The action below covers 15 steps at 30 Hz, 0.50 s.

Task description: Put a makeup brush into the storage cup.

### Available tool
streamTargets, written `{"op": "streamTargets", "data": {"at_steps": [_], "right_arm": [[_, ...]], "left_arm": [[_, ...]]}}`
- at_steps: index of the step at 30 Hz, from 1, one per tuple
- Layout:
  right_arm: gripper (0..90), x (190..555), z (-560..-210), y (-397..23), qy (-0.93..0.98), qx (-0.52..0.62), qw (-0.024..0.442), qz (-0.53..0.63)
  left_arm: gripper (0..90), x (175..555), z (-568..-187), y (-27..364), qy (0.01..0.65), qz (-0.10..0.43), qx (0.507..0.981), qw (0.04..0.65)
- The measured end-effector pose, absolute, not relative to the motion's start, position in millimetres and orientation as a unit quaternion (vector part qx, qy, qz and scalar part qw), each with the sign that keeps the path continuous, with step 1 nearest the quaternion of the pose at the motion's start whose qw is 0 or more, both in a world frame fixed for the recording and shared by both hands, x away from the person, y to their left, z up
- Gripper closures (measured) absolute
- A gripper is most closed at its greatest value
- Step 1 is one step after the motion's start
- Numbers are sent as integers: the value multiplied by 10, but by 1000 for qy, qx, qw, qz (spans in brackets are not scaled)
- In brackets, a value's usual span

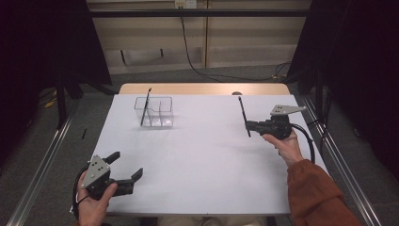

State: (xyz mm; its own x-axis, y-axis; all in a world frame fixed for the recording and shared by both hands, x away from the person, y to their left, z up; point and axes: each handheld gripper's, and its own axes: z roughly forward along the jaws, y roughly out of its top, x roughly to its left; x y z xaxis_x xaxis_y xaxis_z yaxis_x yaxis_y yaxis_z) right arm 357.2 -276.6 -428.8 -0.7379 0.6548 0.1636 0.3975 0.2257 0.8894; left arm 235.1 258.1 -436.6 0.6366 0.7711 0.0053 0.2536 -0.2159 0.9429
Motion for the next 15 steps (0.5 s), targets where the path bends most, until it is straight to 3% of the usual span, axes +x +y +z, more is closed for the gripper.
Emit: {"op": "streamTargets", "data": {"at_steps": [15], "right_arm": [[848, 3382, -4220, -2575, 774, 317, 115, 537]], "left_arm": [[28, 2354, -4364, 2581, 346, 248, 739, 522]]}}
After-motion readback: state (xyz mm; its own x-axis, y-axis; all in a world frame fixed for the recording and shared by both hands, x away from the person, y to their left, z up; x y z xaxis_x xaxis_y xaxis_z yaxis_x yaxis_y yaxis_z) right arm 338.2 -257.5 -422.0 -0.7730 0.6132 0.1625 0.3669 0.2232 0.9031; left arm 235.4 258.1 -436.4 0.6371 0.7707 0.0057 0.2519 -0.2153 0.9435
